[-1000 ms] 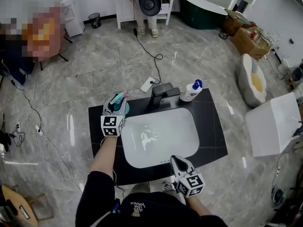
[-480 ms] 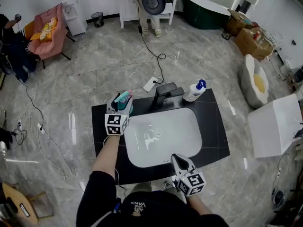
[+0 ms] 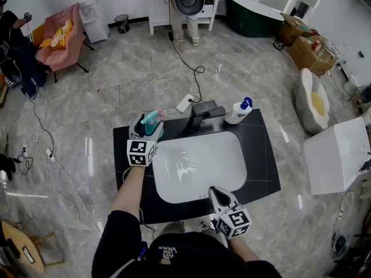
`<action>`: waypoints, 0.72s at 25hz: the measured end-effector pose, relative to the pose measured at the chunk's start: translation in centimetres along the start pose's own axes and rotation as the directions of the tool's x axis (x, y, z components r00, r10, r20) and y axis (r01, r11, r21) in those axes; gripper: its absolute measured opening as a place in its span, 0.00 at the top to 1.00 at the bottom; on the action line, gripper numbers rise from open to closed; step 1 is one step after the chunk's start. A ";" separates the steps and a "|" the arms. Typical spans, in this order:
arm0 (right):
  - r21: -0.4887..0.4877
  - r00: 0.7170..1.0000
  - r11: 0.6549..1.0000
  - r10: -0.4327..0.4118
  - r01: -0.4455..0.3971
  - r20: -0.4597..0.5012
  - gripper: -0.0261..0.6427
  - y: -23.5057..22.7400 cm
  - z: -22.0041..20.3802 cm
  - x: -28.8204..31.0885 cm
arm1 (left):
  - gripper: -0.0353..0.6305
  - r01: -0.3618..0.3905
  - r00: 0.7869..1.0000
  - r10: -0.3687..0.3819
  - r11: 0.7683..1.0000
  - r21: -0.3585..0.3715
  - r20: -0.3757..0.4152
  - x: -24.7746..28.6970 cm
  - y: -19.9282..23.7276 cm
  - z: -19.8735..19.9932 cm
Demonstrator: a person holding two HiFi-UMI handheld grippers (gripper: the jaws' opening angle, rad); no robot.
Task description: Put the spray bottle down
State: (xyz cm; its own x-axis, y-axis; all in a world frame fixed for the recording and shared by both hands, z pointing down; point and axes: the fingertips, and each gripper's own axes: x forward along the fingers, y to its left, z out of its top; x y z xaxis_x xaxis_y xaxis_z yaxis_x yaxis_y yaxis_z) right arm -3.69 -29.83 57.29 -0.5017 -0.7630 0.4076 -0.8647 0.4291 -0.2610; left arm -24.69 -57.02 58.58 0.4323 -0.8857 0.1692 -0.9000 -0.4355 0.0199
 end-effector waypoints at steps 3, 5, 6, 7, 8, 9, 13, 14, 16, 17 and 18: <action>-0.006 1.000 1.000 0.012 -0.012 0.003 0.96 0.1 0.1 -0.2 | 0.46 -0.003 1.000 0.003 1.000 0.010 -0.026 -1.0 -0.2 -0.1; -0.013 1.000 1.000 0.022 -0.022 0.004 0.96 0.2 0.2 -0.4 | 0.45 -0.024 0.998 0.024 1.000 0.011 -0.050 -2.0 -0.1 -0.1; -0.017 1.000 0.999 0.029 -0.029 0.006 0.96 0.3 0.3 -0.4 | 0.44 -0.037 0.997 0.038 0.999 0.010 -0.061 -2.5 0.0 -0.1; -0.020 0.999 0.999 0.036 -0.036 0.007 0.96 0.4 0.5 -0.4 | 0.44 -0.048 0.996 0.049 0.999 0.007 -0.072 -2.9 0.1 0.0; -0.024 0.999 0.999 0.043 -0.043 0.008 0.96 0.5 0.5 -0.5 | 0.44 -0.056 0.995 0.056 0.998 0.002 -0.081 -3.4 0.1 0.1; -0.028 0.999 0.998 0.050 -0.050 0.008 0.96 0.5 0.6 -0.5 | 0.43 -0.061 0.994 0.060 0.998 -0.004 -0.089 -3.9 0.0 0.1; -0.043 0.996 0.995 0.088 -0.088 0.011 0.96 0.8 0.8 -0.6 | 0.43 -0.064 0.993 0.063 0.998 -0.005 -0.101 -6.5 -1.3 0.0; -0.047 0.995 0.994 0.100 -0.099 0.013 0.96 1.0 0.9 -0.6 | 0.43 -0.064 0.993 0.063 0.998 -0.004 -0.101 -7.2 -1.7 0.0; -0.055 0.993 0.991 0.121 -0.120 0.018 0.96 1.3 1.1 -0.7 | 0.43 -0.064 0.993 0.063 0.998 -0.010 -0.097 -8.6 -2.4 0.2; -0.060 0.991 0.990 0.131 -0.129 0.019 0.96 1.5 1.2 -0.8 | 0.44 -0.063 0.994 0.061 0.998 -0.015 -0.093 -9.4 -2.9 0.3; -0.064 0.990 0.988 0.141 -0.139 0.019 0.96 1.6 1.3 -0.9 | 0.43 -0.060 0.994 0.058 0.998 -0.021 -0.088 -10.2 -3.4 0.4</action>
State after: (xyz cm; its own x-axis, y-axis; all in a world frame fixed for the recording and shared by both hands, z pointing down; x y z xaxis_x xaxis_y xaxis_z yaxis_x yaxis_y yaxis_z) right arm -4.63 -29.05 55.38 -0.6178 -0.7041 0.3502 -0.7862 0.5612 -0.2586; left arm -25.99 -46.55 56.35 0.3729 -0.8917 0.2564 -0.9252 -0.3782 0.0303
